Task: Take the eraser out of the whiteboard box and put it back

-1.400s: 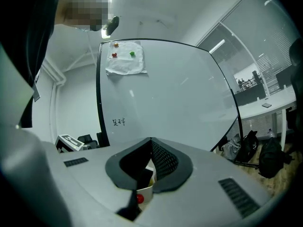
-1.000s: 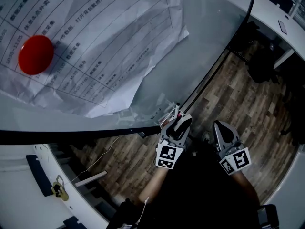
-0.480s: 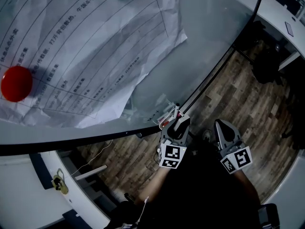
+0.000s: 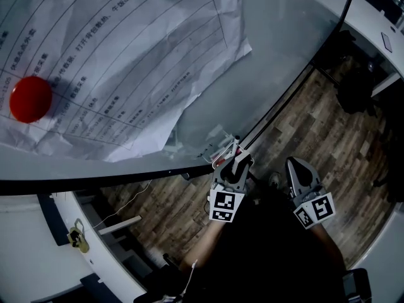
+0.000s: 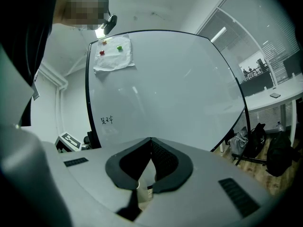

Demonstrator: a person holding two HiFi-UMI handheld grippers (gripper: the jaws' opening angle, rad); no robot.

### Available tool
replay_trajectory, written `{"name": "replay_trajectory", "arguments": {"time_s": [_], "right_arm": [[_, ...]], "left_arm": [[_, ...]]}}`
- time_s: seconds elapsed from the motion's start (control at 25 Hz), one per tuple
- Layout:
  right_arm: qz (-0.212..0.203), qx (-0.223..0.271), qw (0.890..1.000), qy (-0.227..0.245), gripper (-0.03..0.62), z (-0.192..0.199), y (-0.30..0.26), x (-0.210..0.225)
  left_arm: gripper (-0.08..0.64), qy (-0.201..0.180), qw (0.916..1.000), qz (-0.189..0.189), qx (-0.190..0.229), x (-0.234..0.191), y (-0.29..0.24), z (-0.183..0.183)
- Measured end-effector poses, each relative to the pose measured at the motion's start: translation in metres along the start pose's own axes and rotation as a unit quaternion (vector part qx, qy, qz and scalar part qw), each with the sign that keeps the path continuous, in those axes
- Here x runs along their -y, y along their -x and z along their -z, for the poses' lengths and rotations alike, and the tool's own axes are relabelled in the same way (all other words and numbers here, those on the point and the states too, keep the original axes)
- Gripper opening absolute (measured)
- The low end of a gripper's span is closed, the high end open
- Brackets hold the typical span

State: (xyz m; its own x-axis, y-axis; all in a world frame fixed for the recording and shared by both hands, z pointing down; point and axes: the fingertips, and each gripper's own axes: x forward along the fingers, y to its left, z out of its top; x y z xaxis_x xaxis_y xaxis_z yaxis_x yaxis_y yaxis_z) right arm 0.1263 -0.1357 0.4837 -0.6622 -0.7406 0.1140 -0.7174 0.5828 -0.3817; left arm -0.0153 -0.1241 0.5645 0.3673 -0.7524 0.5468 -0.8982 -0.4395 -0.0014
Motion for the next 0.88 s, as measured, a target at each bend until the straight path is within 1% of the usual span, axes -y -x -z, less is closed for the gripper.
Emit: {"name": "replay_trajectory", "arguments": {"time_s": [0.36, 0.64, 0.88], "right_arm": [[-0.004, -0.005, 1.000, 0.009, 0.015, 0.005, -0.006, -0.019], [-0.007, -0.004, 1.000, 0.025, 0.015, 0.005, -0.012, -0.041], [0.010, 0.001, 1.000, 0.029, 0.014, 0.011, -0.008, -0.058]], "left_arm": [[0.158, 0.035, 0.9972, 0.004, 0.066, -0.008, 0.025, -0.008], [0.155, 0.033, 0.9946, 0.011, 0.097, -0.012, 0.046, -0.013], [0.153, 0.038, 0.9900, 0.021, 0.135, -0.015, 0.062, -0.017]]}}
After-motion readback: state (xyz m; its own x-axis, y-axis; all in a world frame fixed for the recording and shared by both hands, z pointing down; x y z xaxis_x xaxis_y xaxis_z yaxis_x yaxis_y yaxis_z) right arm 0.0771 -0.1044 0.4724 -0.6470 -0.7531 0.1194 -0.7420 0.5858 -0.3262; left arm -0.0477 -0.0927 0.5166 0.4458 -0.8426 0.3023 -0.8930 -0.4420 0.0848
